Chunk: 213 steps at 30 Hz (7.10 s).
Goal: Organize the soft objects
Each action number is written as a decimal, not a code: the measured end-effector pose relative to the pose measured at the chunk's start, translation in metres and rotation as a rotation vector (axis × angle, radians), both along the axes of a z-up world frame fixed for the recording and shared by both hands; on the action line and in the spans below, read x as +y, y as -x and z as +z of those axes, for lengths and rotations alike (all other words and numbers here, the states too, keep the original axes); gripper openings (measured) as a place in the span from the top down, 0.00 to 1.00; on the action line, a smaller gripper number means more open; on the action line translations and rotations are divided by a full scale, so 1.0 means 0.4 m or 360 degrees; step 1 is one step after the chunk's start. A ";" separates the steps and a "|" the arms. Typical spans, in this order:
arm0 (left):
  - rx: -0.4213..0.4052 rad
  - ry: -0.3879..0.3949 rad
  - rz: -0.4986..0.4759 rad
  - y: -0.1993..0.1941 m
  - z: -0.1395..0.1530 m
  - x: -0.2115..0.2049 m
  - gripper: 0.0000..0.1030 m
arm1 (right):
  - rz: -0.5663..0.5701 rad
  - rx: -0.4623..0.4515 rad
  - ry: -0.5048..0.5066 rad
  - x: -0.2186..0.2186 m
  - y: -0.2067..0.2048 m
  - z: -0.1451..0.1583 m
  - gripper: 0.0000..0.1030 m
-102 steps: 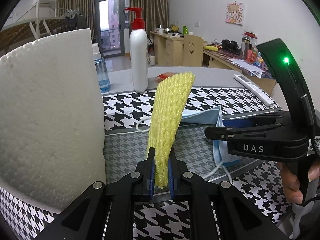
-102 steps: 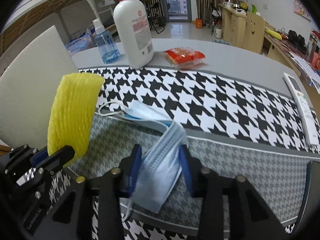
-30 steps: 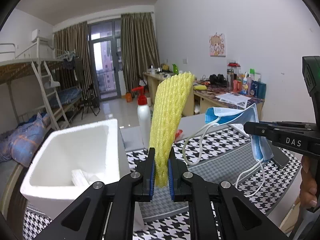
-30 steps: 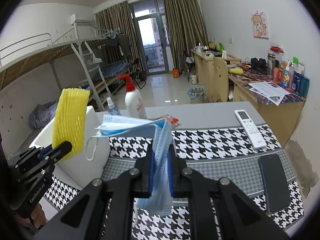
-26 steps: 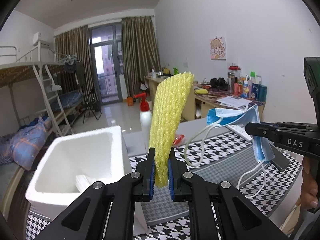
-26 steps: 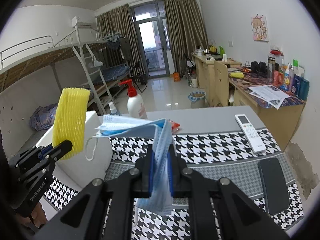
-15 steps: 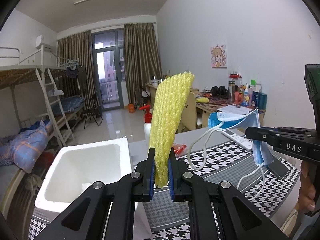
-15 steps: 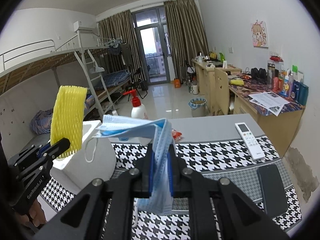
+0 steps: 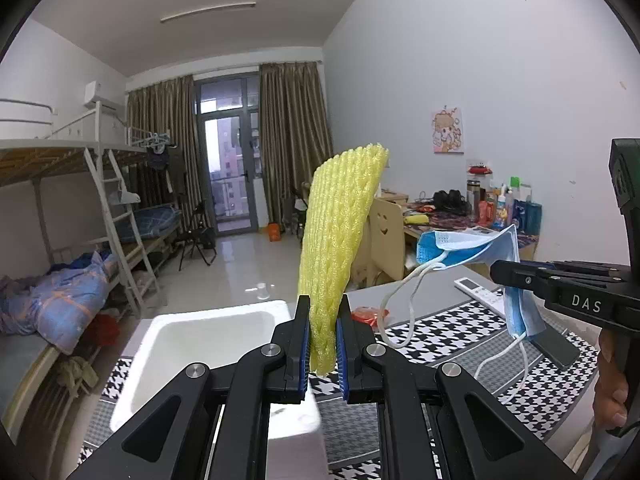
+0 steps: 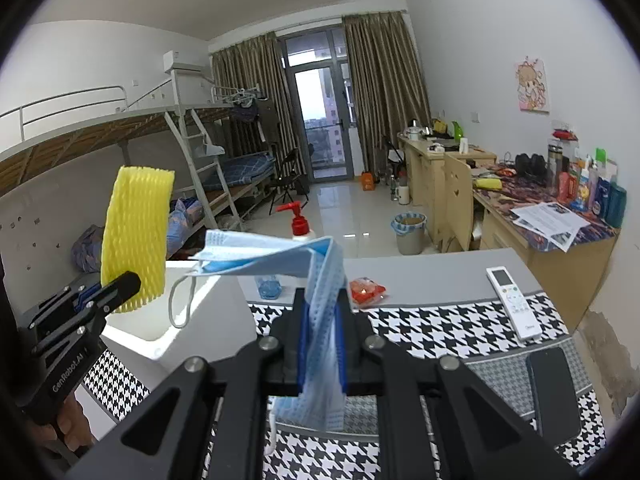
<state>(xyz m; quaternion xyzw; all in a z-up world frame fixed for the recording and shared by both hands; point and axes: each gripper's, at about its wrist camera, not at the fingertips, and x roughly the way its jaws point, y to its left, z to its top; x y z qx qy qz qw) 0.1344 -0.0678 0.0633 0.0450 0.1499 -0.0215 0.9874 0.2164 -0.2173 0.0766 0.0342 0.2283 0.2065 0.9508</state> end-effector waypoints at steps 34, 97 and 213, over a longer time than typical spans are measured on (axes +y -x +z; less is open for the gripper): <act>-0.0010 0.0051 0.0318 0.018 -0.009 0.198 0.89 | 0.0271 0.0034 0.0062 0.261 -0.052 0.000 0.85; 0.0040 0.0124 0.0385 0.021 -0.047 0.295 0.89 | 0.0440 -0.0083 0.0205 0.438 -0.020 -0.016 0.06; -0.0067 0.0156 0.0251 0.141 -0.023 0.098 0.01 | 0.0130 -0.0342 0.0087 0.117 0.191 -0.025 0.01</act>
